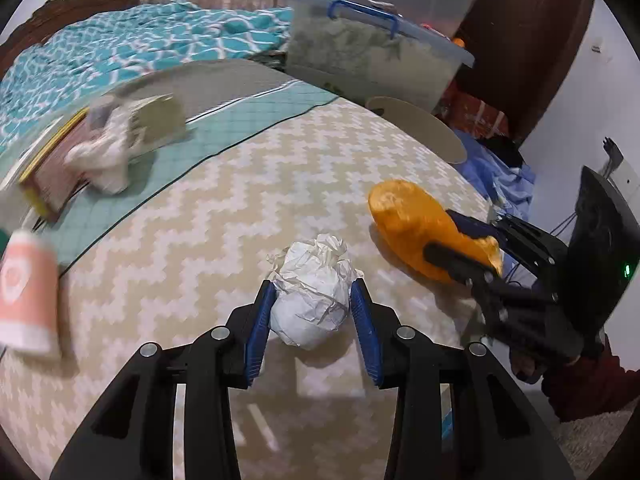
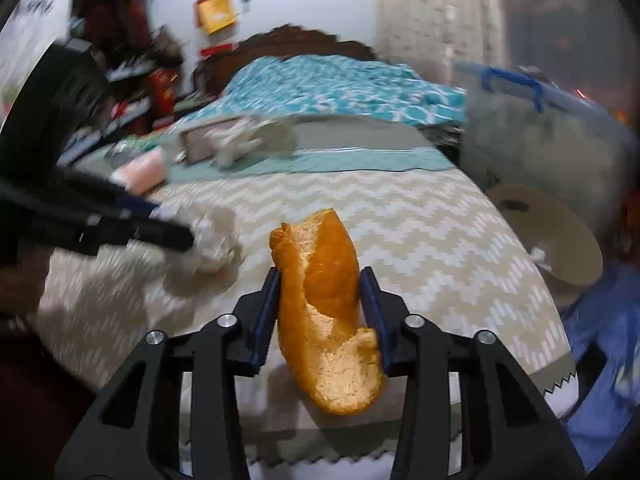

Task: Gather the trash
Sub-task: 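Drop the tissue from left tool while right tool drops peel into wastebasket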

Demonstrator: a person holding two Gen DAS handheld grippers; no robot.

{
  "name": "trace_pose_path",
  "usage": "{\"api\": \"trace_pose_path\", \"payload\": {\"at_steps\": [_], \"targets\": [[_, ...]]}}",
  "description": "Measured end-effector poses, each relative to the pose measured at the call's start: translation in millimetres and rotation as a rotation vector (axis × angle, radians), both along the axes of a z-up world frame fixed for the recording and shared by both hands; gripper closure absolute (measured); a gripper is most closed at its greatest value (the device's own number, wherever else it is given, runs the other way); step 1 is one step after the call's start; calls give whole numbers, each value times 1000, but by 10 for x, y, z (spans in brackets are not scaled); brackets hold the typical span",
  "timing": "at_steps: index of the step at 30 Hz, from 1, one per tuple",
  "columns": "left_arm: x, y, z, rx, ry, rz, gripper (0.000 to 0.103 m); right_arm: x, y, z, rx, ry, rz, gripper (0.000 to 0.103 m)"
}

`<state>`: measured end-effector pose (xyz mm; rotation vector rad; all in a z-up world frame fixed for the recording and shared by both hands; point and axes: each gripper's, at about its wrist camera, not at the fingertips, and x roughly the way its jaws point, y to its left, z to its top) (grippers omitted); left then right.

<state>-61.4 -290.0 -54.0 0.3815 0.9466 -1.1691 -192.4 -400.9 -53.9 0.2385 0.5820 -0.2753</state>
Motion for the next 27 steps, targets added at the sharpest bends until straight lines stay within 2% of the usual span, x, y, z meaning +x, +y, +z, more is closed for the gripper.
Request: {"api": "trace_pose_path", "payload": {"at_steps": [3,10,15,19,26,27], "targets": [[-39,-209,42,-4,-8,-29,66,-88,-272,-10,92,-33,-68,62],[-92,-846,60,12,4,-95,66,-299,-778,-54,220,-86,-186,63],[-94,-1482,26,40,25,-136,66,-451,-1268,-41,299,-135,-299,63],[-56,-2017,54,39,57,-161,66,-517,-1773,-46,413,-164,-390,63],[-39,-2830,124,2,65,-165,65,-490,-2387,-79,479,-166,-511,62],[-47,-2911,113,1,62,-159,64,-481,-2434,-97,479,-167,-526,57]]}}
